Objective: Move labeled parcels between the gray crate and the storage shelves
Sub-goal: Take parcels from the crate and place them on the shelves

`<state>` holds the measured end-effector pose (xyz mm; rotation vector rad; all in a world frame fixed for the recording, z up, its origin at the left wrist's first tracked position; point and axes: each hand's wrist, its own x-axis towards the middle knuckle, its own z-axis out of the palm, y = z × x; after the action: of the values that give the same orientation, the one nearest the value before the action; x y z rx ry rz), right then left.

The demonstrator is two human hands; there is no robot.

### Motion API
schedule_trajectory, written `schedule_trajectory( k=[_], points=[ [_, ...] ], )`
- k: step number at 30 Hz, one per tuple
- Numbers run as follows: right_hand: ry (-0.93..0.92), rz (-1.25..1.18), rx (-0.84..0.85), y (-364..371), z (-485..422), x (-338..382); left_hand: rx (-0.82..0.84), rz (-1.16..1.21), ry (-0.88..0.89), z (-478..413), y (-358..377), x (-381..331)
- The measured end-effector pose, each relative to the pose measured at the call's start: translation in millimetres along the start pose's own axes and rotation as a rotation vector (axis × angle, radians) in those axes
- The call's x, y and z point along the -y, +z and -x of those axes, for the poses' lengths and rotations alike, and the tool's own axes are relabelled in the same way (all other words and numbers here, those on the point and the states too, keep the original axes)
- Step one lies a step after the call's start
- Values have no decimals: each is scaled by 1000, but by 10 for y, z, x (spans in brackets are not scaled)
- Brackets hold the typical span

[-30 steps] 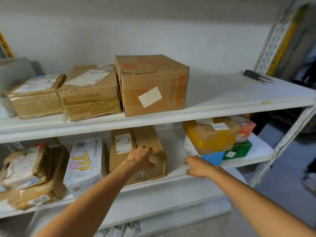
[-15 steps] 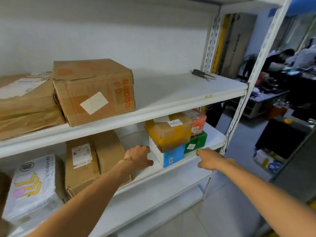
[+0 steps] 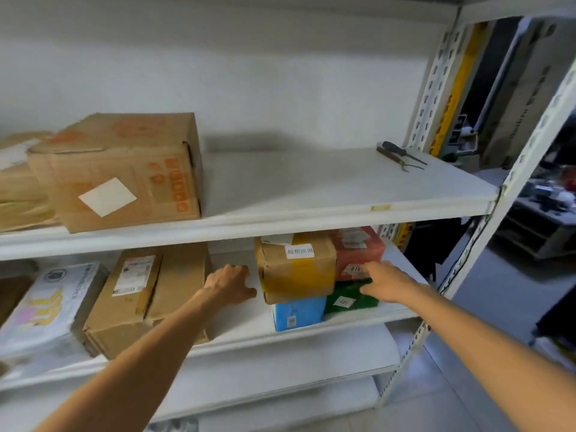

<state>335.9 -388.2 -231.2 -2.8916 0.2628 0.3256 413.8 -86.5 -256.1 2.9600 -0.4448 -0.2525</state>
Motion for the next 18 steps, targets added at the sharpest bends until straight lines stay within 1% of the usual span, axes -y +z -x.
schedule_trajectory(
  k=[3, 5, 7, 10, 13, 16, 18],
  points=[
    [-39, -104, -12, -71, -141, -149, 21, 29, -73, 12, 36, -71],
    [-80, -226, -61, -96, -193, -92, 7, 117, -85, -22, 21, -84],
    [-105, -376, -86, -142, -235, -7, -38, 282, -95, -55, -23, -159],
    [-148, -495, -95, -179, -262, 190, -75, 553, -81, -59, -145, -333],
    [-172, -584, -52, -148, -331, 319, -30, 748, -87, -104, -190, -460],
    [-166, -662, 3, -119, -401, 402, 30, 914, -158, -176, -124, -473],
    [-156, -695, 12, -93, -437, 432, 48, 1104, -212, -218, -66, -449]
  ],
)
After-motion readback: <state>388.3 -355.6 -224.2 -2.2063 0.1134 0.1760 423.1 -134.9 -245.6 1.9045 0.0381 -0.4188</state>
